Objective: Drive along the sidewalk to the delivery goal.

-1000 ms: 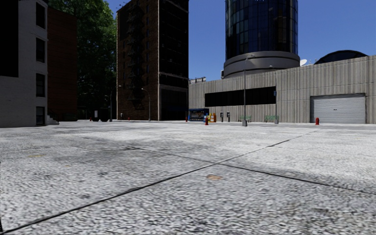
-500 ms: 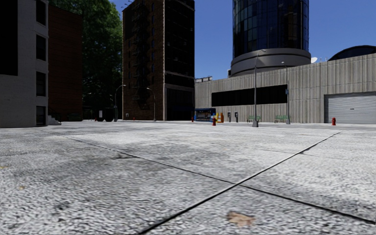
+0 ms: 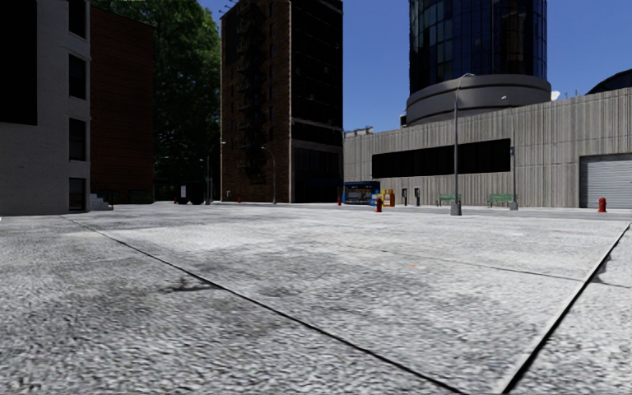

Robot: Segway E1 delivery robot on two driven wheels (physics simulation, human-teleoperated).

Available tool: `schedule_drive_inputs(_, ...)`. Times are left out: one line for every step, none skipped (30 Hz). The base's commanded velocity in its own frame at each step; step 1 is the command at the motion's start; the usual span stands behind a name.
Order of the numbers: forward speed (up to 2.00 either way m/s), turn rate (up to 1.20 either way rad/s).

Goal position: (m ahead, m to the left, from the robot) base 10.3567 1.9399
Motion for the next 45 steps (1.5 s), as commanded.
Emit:
schedule_drive_inputs(2.0,0.25)
schedule_drive_inputs(2.0,0.25)
schedule_drive_inputs(2.0,0.25)
schedule_drive_inputs(2.0,0.15)
schedule_drive_inputs(2.0,0.15)
schedule_drive_inputs(2.0,0.02)
schedule_drive_inputs(2.0,0.0)
schedule_drive_inputs(2.0,0.0)
schedule_drive_inputs(2.0,0.0)
schedule_drive_inputs(2.0,0.0)
schedule_drive_inputs(2.0,0.0)
schedule_drive_inputs(2.0,0.0)
schedule_drive_inputs(2.0,0.0)
schedule_drive_inputs(2.0,0.0)
schedule_drive_inputs(2.0,0.0)
schedule_drive_inputs(2.0,0.0)
schedule_drive_inputs(2.0,0.0)
schedule_drive_inputs(2.0,0.0)
schedule_drive_inputs(2.0,0.0)
schedule_drive_inputs(2.0,0.0)
schedule_drive_inputs(2.0,0.0)
schedule_drive_inputs(2.0,0.0)
schedule_drive_inputs(2.0,0.0)
schedule_drive_inputs(2.0,0.0)
schedule_drive_inputs(2.0,0.0)
schedule_drive_inputs(2.0,0.0)
schedule_drive_inputs(2.0,0.0)
schedule_drive_inputs(2.0,0.0)
schedule_drive_inputs(2.0,0.0)
schedule_drive_inputs(2.0,0.0)
schedule_drive_inputs(2.0,0.0)
schedule_drive_inputs(2.0,0.0)
schedule_drive_inputs(2.0,0.0)
schedule_drive_inputs(2.0,0.0)
schedule_drive_inputs(2.0,0.0)
schedule_drive_inputs(2.0,0.0)
schedule_drive_inputs(2.0,0.0)
schedule_drive_inputs(2.0,0.0)
schedule_drive_inputs(2.0,0.0)
schedule_drive_inputs(2.0,0.0)
schedule_drive_inputs(2.0,0.0)
schedule_drive_inputs(2.0,0.0)
schedule_drive_inputs(2.0,0.0)
schedule_drive_inputs(2.0,0.0)
schedule_drive_inputs(2.0,0.0)
